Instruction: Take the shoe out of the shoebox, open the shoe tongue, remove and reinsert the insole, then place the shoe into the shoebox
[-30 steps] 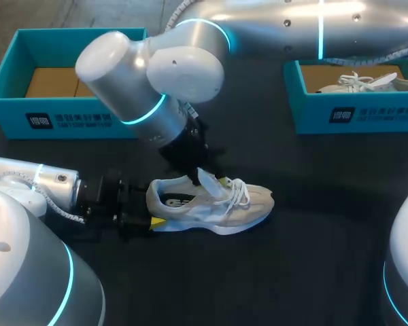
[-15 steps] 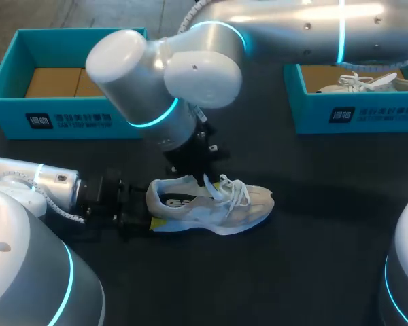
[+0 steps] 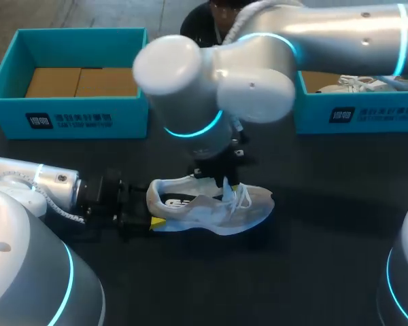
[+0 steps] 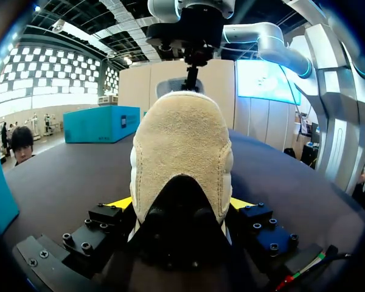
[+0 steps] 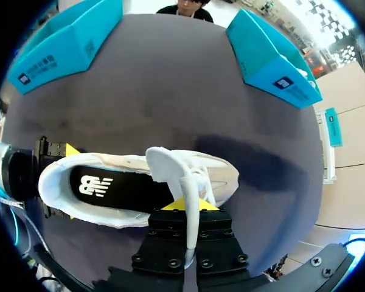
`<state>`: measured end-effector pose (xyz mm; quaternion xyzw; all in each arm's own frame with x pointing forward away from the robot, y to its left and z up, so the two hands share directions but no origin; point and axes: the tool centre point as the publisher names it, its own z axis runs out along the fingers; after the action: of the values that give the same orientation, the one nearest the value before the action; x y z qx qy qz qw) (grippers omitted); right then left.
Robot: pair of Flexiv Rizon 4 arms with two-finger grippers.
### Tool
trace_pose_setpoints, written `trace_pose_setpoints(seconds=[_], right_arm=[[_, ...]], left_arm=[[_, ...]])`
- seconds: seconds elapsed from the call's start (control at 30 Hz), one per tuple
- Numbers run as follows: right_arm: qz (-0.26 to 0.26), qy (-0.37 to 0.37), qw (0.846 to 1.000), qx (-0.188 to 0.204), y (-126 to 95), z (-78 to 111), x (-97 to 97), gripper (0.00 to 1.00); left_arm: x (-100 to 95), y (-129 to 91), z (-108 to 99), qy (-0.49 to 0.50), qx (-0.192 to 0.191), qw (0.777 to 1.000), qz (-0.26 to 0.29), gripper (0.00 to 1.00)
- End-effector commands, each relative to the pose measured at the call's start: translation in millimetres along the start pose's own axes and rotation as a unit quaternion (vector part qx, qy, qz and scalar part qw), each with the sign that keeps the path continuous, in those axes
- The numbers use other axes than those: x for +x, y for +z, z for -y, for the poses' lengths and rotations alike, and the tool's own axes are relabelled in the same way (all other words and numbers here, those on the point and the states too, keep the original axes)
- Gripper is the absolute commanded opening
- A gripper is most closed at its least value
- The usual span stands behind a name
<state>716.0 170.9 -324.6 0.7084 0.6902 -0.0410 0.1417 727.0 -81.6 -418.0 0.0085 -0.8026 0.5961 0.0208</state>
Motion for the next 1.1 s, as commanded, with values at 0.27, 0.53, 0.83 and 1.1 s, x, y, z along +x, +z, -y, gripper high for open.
trace_pose_setpoints(seconds=[0.27, 0.53, 0.83, 1.1], right_arm=[[-0.140, 0.290, 0.944, -0.068, 9, 5.0, -19.2, 0.00], [-0.154, 0.322, 0.932, -0.066, 24, 4.7, -25.3, 0.00], [-0.150, 0.336, 0.928, -0.055, 36, 3.4, -28.5, 0.00], [-0.142, 0.339, 0.930, -0.027, 53, 1.7, -29.0, 0.19]], left_arm=[[2.6, 1, -2, 0.000, 0.000, 1.000, 0.002, 0.00], [2.6, 1, -2, 0.000, 0.000, 1.000, 0.002, 0.00], [2.6, 1, -2, 0.000, 0.000, 1.000, 0.002, 0.00], [2.6, 1, -2, 0.000, 0.000, 1.000, 0.002, 0.00]])
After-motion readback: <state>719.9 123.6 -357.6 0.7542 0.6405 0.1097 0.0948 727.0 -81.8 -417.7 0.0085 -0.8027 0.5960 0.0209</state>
